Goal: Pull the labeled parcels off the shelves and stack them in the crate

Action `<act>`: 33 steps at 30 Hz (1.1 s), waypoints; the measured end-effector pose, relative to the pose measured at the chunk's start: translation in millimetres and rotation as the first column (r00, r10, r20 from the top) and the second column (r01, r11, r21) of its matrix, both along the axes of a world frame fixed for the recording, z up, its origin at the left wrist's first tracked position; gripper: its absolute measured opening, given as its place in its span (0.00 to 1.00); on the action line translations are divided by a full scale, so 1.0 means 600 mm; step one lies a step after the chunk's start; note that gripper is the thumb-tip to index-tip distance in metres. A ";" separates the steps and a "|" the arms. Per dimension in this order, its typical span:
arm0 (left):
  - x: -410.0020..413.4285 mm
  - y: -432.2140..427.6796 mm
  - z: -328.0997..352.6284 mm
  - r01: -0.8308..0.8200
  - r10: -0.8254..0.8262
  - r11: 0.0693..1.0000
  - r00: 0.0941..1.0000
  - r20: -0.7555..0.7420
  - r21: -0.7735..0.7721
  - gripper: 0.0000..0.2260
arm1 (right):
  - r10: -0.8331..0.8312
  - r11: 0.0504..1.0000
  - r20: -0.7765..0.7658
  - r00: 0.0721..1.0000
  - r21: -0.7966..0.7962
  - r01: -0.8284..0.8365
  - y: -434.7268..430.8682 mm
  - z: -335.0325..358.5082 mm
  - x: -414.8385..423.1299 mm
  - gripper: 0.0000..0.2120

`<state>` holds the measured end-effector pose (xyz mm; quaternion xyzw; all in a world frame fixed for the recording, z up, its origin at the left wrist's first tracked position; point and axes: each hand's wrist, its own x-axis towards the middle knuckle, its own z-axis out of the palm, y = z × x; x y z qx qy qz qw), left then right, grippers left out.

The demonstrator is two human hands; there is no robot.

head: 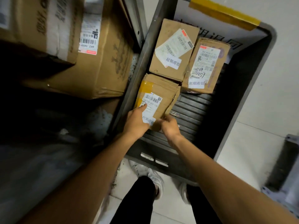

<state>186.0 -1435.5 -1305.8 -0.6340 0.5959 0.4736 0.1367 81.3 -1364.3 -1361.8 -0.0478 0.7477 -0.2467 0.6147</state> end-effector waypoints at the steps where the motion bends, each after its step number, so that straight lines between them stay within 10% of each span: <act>1: -0.009 -0.001 0.014 0.010 -0.010 1.000 1.000 0.005 -0.003 0.32 | 0.084 0.996 -0.037 0.996 0.020 -0.083 -0.008 0.031 -0.017 0.16; 6: -0.069 -0.018 0.131 0.062 -0.062 0.998 0.998 0.017 0.003 0.26 | 0.387 0.917 -0.261 0.884 0.005 -0.399 -0.046 0.222 -0.125 0.16; 12: -0.157 -0.059 0.378 0.227 -0.226 0.971 0.974 0.013 -0.075 0.16 | 0.760 0.601 -0.428 0.489 0.176 -0.780 -0.069 0.508 -0.246 0.15; 21: -0.226 -0.080 0.848 0.356 -0.374 0.873 0.928 0.012 -0.334 0.12 | 0.810 0.296 -0.580 0.090 0.272 -0.916 -0.102 0.964 -0.318 0.12; 33: -0.068 0.091 1.262 0.386 -0.326 0.751 0.922 0.208 -0.536 0.21 | 0.628 0.174 -0.778 0.012 0.125 -0.977 -0.019 1.385 -0.221 0.28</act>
